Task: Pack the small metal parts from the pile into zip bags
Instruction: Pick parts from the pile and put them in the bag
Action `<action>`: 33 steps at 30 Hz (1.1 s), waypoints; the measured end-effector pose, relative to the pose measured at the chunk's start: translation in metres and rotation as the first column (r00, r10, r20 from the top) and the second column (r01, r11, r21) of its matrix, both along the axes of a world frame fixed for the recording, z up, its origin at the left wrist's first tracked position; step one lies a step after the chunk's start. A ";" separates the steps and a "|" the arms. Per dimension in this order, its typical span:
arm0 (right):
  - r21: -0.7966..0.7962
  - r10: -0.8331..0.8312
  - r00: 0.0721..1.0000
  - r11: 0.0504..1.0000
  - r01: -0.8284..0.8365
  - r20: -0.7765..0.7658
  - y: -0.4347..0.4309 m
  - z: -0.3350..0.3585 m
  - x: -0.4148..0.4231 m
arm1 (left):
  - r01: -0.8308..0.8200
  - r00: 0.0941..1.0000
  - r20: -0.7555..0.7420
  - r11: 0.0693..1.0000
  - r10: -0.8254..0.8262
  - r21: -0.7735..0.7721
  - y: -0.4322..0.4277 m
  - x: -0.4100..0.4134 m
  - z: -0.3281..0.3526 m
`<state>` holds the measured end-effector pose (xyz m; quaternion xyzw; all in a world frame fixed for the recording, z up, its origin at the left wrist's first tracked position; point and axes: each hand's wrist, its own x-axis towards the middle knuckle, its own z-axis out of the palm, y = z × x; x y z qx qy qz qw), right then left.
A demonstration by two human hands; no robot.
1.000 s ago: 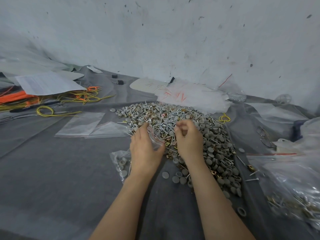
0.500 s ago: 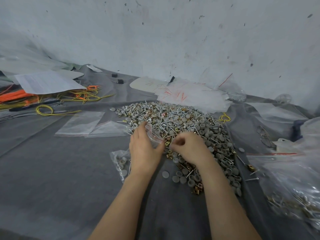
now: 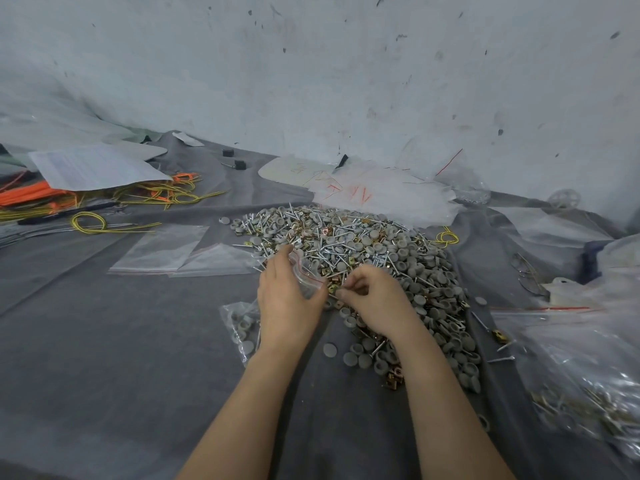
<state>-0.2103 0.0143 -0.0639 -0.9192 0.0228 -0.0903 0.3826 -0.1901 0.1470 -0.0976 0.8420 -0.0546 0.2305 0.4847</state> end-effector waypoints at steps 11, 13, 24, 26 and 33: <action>0.279 0.045 0.998 0.959 -0.054 0.038 -0.009 0.000 0.004 | 0.261 0.951 0.096 0.931 -0.293 0.255 0.000 -0.002 0.002; 0.344 0.060 0.997 0.936 -0.069 0.037 -0.010 -0.002 0.005 | 0.269 0.949 0.101 0.933 -0.299 0.238 0.001 -0.002 0.003; 0.671 0.148 0.988 0.737 -0.083 -0.040 -0.010 -0.006 0.006 | 0.314 0.933 0.128 0.935 -0.336 0.164 0.002 -0.005 0.008; 0.624 0.140 0.989 0.777 -0.082 -0.044 -0.009 -0.007 0.006 | 0.313 0.929 0.142 0.930 -0.342 0.194 0.002 -0.006 0.007; 0.553 0.120 0.990 0.831 -0.057 -0.078 -0.011 -0.009 0.009 | 0.309 0.912 0.174 0.900 -0.373 0.308 0.001 -0.006 0.006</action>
